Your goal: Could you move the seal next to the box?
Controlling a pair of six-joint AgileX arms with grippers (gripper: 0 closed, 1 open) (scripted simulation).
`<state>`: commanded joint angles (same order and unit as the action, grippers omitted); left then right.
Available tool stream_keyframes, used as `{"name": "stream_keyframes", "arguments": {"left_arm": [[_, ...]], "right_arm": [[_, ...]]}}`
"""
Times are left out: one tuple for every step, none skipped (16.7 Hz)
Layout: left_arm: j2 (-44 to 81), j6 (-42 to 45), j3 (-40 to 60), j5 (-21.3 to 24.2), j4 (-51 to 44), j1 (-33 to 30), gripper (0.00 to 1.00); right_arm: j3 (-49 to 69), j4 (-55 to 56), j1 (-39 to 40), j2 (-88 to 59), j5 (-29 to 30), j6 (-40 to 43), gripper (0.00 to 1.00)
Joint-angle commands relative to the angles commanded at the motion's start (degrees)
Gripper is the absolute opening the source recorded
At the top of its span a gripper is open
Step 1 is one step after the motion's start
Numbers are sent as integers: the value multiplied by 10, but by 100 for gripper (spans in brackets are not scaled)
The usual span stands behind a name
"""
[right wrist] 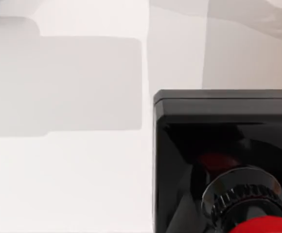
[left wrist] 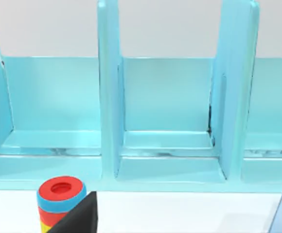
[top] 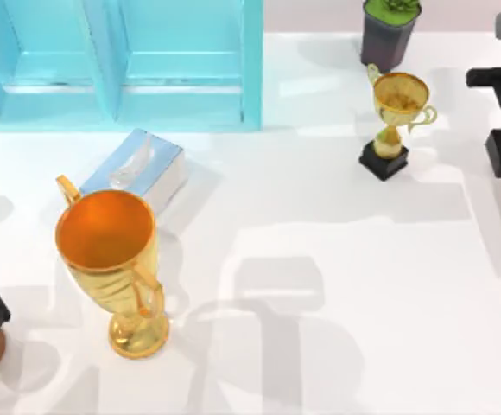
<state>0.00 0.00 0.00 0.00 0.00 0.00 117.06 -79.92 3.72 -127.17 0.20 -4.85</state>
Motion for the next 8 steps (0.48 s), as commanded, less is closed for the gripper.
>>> {"name": "stream_keyframes", "arguments": {"left_arm": [[0,0,0,0,0,0,100],[0,0,0,0,0,0,100],[0,0,0,0,0,0,100],[0,0,0,0,0,0,100],[0,0,0,0,0,0,100],[0,0,0,0,0,0,100],[0,0,0,0,0,0,100],[0,0,0,0,0,0,100]], "right_arm": [[0,0,0,0,0,0,38],[0,0,0,0,0,0,45],[0,0,0,0,0,0,53],[0,0,0,0,0,0,60],[0,0,0,0,0,0,68],[0,0,0,0,0,0,75],[0,0,0,0,0,0,83],[0,0,0,0,0,0,90]]}}
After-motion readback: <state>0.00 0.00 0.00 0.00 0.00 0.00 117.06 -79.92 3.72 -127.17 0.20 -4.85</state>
